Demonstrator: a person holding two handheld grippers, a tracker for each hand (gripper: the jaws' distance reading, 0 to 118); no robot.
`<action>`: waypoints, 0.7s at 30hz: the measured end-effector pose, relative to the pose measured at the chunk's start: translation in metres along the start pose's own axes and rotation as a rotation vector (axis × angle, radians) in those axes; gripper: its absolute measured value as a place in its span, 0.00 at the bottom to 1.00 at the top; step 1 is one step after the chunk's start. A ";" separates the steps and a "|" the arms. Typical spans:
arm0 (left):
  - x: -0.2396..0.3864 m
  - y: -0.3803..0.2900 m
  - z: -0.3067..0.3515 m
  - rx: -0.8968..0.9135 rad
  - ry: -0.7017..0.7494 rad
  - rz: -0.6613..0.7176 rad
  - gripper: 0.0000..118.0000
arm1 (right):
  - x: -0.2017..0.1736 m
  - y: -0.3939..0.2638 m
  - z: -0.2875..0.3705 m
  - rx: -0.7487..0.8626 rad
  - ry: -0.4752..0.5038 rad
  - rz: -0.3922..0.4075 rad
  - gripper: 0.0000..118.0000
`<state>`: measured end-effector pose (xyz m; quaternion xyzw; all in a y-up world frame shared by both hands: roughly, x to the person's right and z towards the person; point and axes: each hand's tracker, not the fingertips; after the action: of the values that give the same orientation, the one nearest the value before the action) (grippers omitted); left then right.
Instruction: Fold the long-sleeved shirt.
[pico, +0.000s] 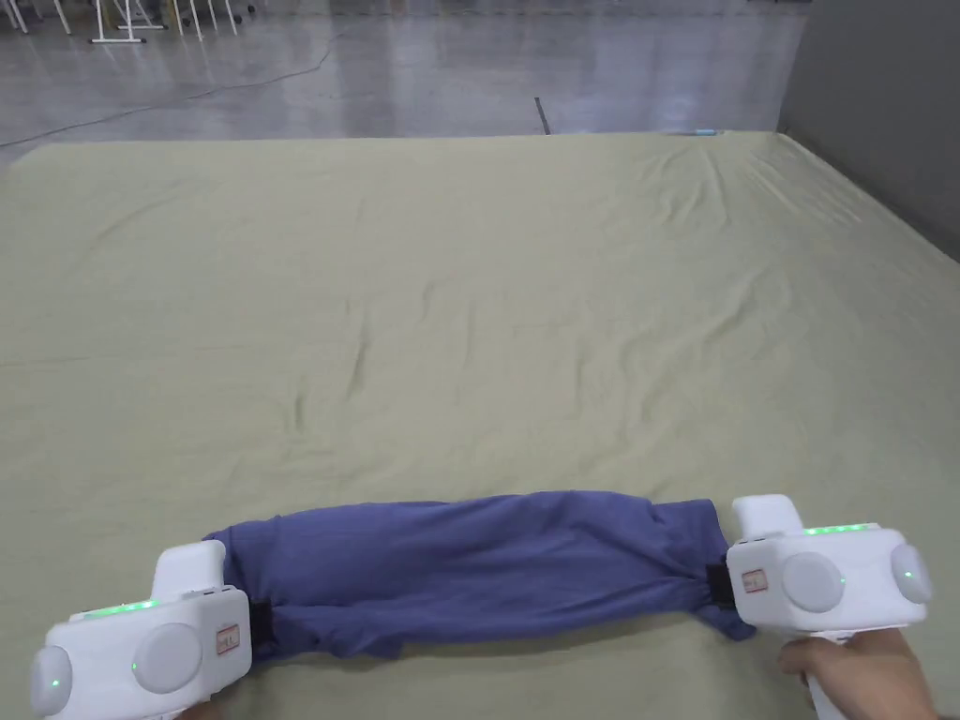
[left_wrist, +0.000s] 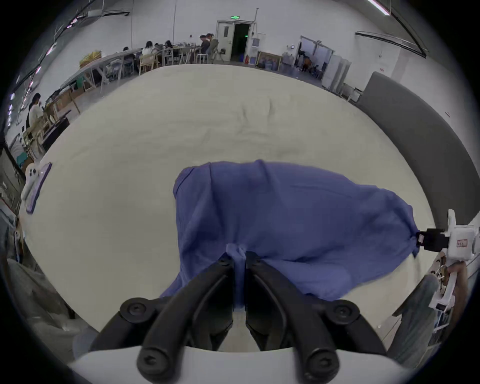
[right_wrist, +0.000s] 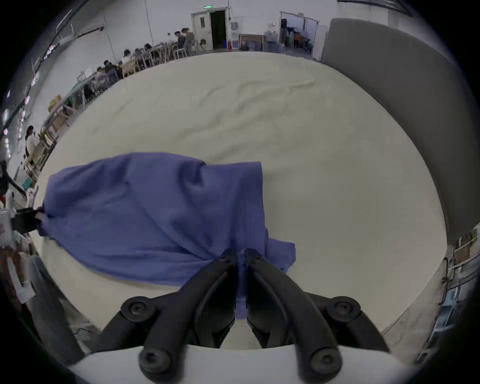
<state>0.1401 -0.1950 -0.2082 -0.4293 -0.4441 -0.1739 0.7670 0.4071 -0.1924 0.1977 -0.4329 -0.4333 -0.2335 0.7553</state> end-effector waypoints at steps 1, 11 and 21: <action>-0.001 -0.001 -0.001 0.007 -0.001 0.004 0.02 | 0.001 0.003 0.000 0.004 0.005 -0.001 0.07; -0.004 0.033 0.054 0.135 -0.051 0.071 1.00 | -0.013 0.036 0.066 0.181 -0.029 0.030 1.00; 0.023 0.057 0.090 0.248 -0.042 -0.045 0.00 | -0.074 0.058 0.088 0.280 -0.029 0.059 0.03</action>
<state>0.1411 -0.0865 -0.1968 -0.3246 -0.4877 -0.1261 0.8006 0.3714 -0.0890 0.1306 -0.3390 -0.4595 -0.1421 0.8085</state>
